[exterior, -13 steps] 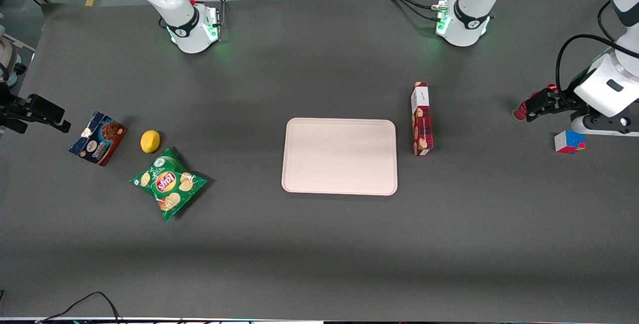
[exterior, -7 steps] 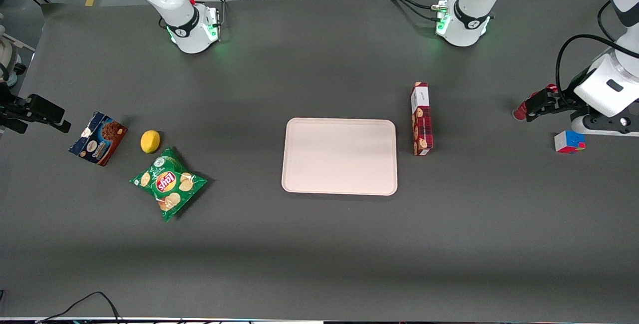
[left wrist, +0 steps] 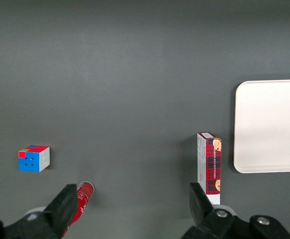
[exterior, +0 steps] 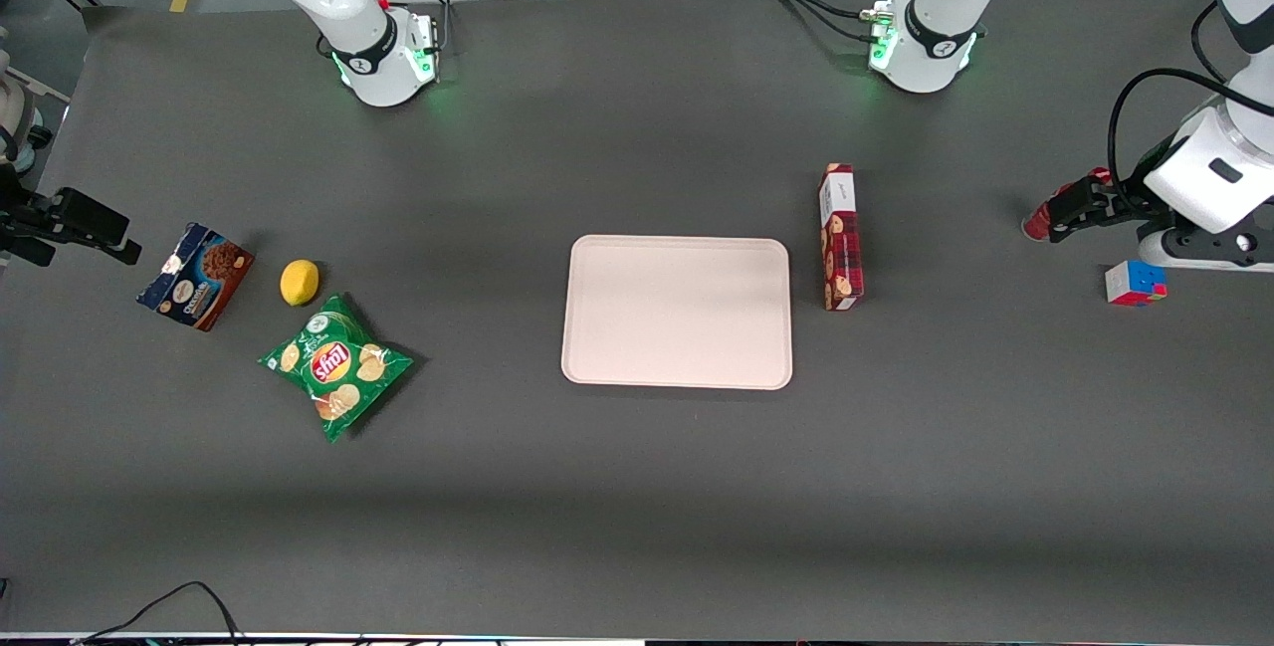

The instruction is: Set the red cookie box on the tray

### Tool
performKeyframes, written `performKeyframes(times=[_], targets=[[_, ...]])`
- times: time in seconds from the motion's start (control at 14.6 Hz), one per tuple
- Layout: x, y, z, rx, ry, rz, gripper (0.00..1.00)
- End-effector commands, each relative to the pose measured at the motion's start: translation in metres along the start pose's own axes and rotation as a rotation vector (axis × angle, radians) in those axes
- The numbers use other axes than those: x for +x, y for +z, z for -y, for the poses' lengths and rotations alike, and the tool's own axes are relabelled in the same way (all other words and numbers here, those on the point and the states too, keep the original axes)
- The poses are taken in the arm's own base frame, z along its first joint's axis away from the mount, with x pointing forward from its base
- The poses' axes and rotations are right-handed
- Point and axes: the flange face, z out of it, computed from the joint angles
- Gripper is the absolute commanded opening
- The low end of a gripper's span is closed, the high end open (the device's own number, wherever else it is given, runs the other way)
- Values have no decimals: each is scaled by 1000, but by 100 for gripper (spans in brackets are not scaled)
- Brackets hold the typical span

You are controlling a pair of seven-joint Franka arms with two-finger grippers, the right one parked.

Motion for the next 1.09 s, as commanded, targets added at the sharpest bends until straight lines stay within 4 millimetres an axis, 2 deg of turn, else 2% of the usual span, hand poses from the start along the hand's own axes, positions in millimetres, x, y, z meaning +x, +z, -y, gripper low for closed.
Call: performKeyframes(times=[0.0,0.61,1.02], targets=[[2,-6,2,12,12,8,100],[1,-5,-11,11,32,14,100],[-4,-3,-51,4,88,35,100]])
